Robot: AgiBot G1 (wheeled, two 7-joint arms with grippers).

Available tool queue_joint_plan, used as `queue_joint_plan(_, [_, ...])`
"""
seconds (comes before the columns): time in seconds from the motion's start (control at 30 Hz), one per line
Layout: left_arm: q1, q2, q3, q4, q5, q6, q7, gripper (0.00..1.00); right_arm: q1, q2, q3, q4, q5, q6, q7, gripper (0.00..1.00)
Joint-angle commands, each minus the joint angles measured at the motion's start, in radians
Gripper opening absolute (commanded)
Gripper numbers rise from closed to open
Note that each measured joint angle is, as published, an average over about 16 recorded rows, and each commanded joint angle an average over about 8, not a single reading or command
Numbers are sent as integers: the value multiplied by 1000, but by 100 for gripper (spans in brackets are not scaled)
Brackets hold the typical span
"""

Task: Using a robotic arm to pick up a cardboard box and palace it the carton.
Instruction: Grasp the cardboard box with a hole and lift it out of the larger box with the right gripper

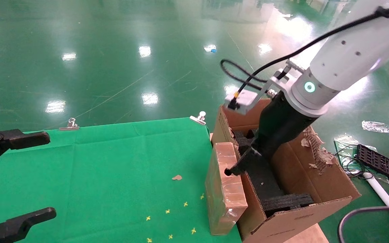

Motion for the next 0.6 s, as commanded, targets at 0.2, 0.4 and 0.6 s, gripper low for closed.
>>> queue_joint_plan(0.2, [0,0,0,0,0,0,0,100,-58,-18,0,-147,81,-1,134,100])
queue_joint_plan(0.4, [0,0,1,0,-1,0,0,100,-104,-48,-9,-240,99,2,131,100])
queue_joint_plan(0.6, [0,-1,1,0,-1,-1,1,100,-137,-82,-18,-295,100,10,114,62])
